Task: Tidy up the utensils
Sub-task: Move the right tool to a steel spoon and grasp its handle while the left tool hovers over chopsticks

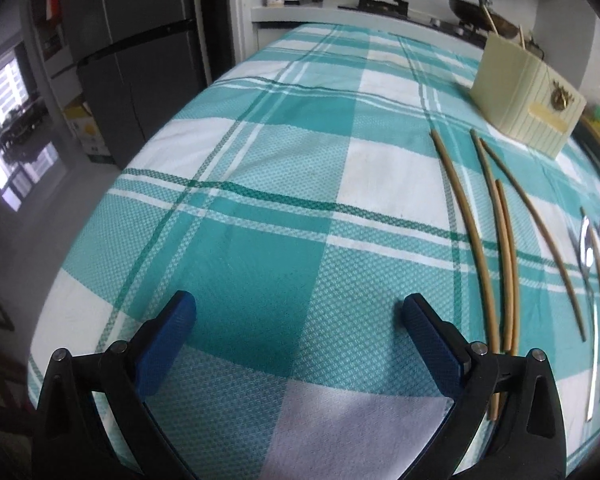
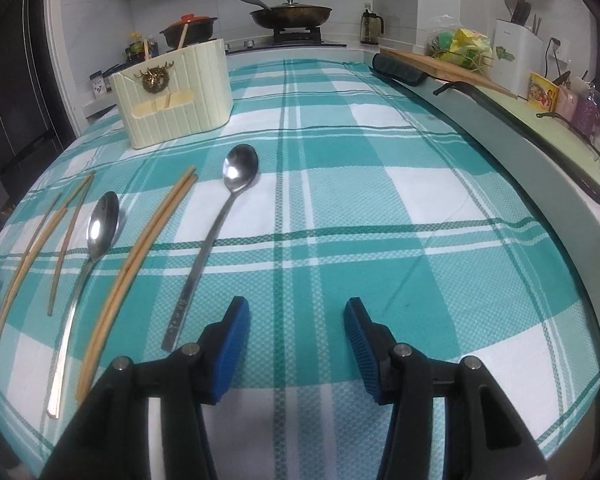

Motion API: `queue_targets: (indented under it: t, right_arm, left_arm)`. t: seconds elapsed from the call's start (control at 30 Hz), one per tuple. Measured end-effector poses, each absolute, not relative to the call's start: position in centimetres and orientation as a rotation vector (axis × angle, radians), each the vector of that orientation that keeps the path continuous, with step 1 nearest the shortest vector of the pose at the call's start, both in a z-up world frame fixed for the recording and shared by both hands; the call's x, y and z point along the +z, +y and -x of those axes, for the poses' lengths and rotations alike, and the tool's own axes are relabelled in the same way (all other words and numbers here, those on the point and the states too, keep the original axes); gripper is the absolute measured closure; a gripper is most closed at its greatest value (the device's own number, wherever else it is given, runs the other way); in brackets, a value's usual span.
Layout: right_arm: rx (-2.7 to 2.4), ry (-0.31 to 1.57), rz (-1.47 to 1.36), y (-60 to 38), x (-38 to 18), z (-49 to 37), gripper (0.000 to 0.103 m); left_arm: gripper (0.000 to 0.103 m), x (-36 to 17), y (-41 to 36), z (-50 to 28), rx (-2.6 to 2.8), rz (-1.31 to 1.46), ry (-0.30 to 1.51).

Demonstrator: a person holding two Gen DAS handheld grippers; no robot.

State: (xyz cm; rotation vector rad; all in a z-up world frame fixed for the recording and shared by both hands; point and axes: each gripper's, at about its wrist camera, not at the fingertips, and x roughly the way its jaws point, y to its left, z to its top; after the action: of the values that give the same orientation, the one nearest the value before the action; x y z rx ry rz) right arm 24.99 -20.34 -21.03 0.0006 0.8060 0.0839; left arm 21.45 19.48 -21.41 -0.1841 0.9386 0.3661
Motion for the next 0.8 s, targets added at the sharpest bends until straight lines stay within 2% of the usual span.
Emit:
queue_targets:
  t: [0.3,0.47,0.67,0.8]
  right_arm:
    - [0.134,0.773,0.019,-18.1,-19.9,-25.7,0.052]
    - [0.131,0.775,0.018,-18.0,-20.0,-26.0,0.052]
    - [0.120,0.765,0.022,-18.0,-19.6,-26.3,0.052]
    - [0.112,0.783,0.028,-18.1,-19.5,-27.1,0.052]
  left_arm:
    - [0.001,-19.1,20.0,-21.4,0.243,0.339,0.830]
    - [0.001,-19.0,17.4,-25.2,0.188,0.247,0.881]
    - [0.000,-21.4,15.9,-29.6,0.215,0.106,0.982]
    - [0.000,-21.4,16.6,-30.4,0.208,0.110,0.963]
